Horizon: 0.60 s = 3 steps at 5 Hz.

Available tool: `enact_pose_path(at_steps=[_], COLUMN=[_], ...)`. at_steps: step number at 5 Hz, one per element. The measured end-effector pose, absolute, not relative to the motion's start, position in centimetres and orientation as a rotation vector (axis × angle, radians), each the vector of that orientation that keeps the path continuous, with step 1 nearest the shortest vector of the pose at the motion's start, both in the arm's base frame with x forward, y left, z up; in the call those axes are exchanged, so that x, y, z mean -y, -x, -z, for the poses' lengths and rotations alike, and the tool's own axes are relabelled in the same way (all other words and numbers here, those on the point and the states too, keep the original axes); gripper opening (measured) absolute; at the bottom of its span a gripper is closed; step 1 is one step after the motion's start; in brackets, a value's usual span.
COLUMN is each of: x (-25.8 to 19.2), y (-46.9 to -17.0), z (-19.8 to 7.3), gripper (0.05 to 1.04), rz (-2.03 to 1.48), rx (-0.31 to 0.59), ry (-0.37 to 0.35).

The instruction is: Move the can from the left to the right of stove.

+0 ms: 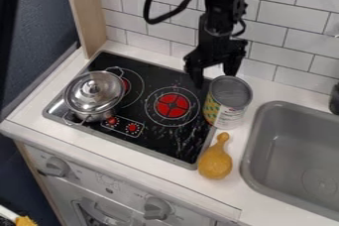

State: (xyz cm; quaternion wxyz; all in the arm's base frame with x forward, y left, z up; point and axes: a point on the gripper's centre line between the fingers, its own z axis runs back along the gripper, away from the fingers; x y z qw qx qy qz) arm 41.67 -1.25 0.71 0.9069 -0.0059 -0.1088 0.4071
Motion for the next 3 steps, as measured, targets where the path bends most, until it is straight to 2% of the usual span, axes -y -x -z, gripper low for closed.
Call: enact_pose_path(at_steps=[2,3], x=[-0.1,-0.7], y=[-41.2,-39.5], z=[-8.0,-9.4], gripper=[1.0,1.0], rz=[-0.913,-0.986], rx=[0.358,0.355], ry=[-0.013,-0.077])
